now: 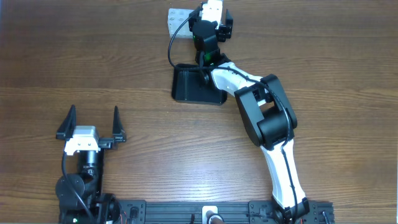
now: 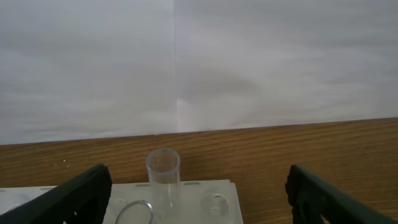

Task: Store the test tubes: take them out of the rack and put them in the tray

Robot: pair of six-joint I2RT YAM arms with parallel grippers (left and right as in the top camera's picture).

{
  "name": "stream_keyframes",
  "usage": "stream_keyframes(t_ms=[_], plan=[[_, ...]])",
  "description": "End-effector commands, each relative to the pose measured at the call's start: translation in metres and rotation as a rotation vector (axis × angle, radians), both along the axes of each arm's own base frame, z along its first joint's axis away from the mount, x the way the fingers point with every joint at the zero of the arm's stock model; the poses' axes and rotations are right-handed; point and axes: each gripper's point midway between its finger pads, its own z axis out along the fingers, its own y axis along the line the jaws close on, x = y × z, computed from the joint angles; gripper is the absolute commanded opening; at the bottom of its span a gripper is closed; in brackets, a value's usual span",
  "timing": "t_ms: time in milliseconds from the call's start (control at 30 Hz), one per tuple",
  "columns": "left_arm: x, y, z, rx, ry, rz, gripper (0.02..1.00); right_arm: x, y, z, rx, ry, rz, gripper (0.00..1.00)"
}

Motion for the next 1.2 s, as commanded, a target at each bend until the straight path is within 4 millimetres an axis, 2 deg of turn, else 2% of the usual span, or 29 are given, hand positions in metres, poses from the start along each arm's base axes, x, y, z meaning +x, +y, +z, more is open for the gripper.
stream_keyframes(t_ms=[33, 700, 1200], plan=[[-0.0007, -0.0006, 0.0013, 0.015, -0.009, -0.004, 1.0, 0.005, -0.0021, -0.0026, 0.007, 0.001, -0.001, 0.858], [-0.0007, -0.0006, 0.0013, 0.015, -0.009, -0.004, 1.0, 0.0027, 0.0016, -0.0073, -0.015, 0.022, 0.008, 0.619], [-0.0007, -0.0006, 0.0013, 0.015, -0.009, -0.004, 1.0, 0.0011, 0.006, -0.0082, -0.017, 0.026, 0.015, 0.481]])
